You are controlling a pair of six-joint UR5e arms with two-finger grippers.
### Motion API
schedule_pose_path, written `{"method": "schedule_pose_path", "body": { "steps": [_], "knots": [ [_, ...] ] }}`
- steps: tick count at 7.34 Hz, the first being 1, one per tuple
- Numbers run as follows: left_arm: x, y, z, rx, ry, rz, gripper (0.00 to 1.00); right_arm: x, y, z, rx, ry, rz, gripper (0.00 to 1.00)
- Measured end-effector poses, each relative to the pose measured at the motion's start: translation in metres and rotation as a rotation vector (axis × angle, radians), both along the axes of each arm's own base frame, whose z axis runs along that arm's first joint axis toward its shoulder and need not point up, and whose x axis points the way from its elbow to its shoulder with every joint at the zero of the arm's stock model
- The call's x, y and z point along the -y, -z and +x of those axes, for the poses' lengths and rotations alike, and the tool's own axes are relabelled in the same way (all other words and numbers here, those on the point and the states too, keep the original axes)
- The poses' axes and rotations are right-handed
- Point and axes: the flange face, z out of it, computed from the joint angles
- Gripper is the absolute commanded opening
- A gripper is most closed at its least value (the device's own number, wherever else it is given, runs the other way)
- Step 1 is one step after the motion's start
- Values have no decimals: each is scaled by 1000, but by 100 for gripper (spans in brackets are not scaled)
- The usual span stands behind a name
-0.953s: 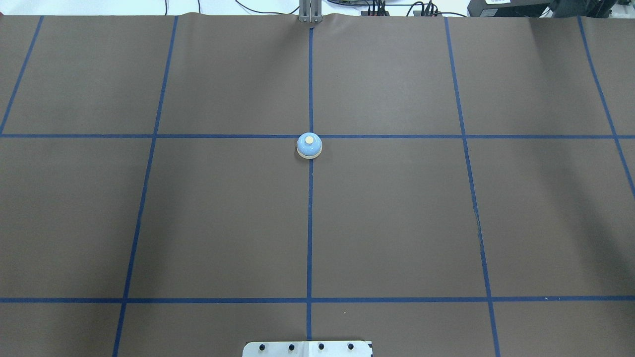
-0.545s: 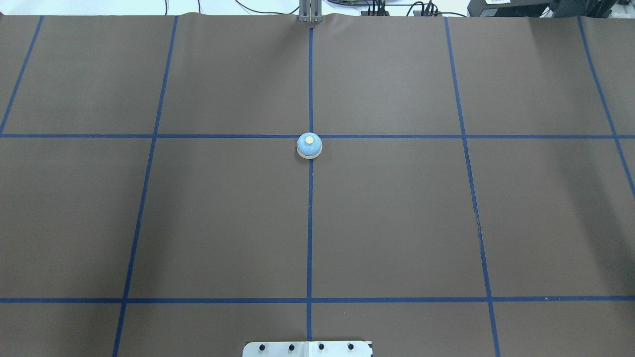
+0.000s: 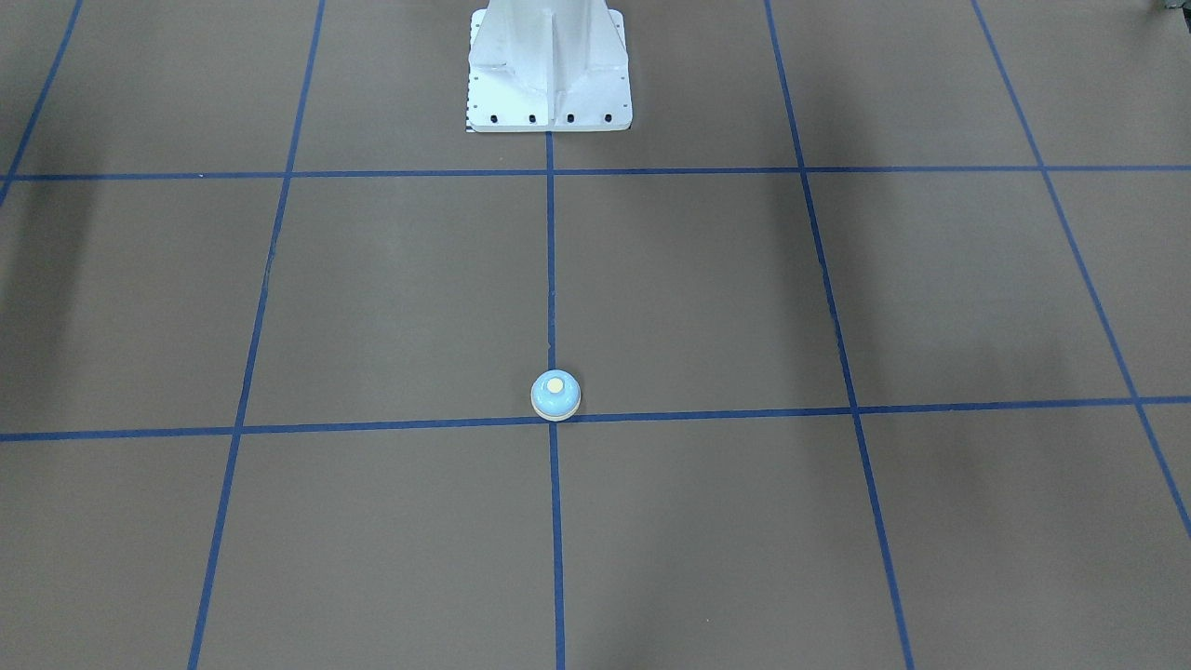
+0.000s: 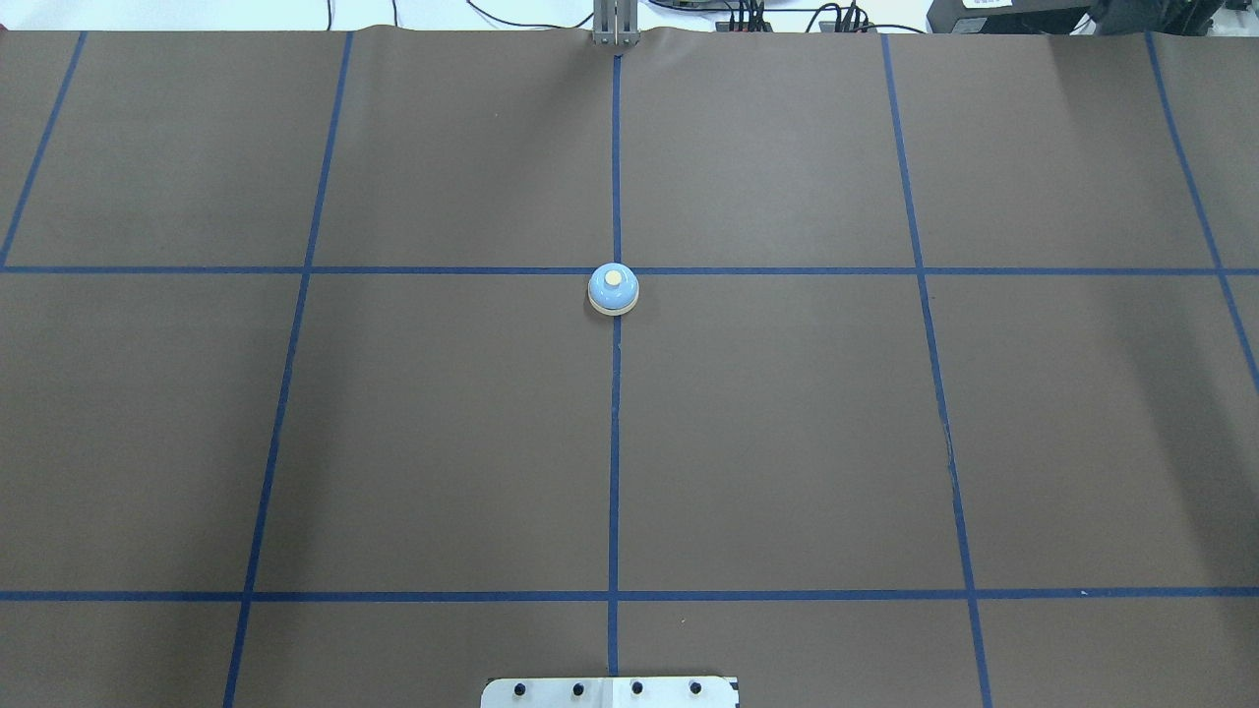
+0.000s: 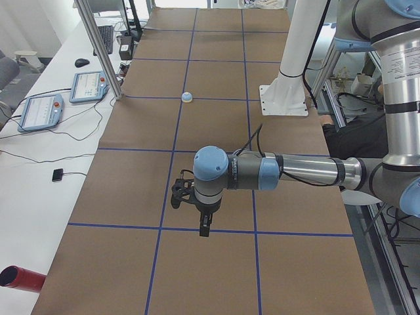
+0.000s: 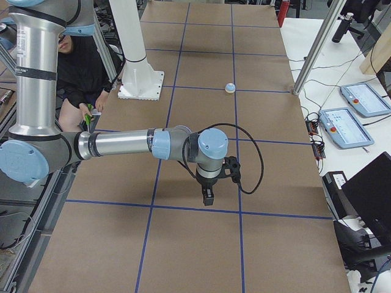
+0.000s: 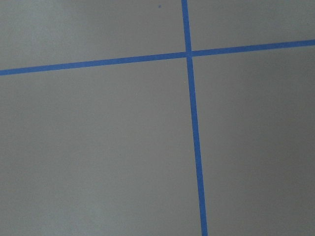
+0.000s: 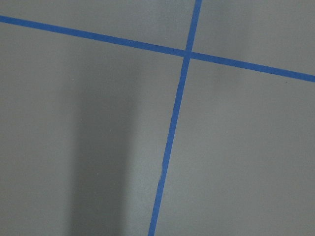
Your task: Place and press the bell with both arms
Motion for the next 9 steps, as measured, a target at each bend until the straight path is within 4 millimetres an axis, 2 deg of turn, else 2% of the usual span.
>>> {"method": "schedule_pose_path", "body": {
  "steps": [4,9],
  "knots": [
    [-18,-16,0,-4,-11,-23,100,10,3,0,5,-74,18,100],
    [-17,-14,1,-7,17,-35,100,10,4,-1,12,-84,14,100]
  ]
}}
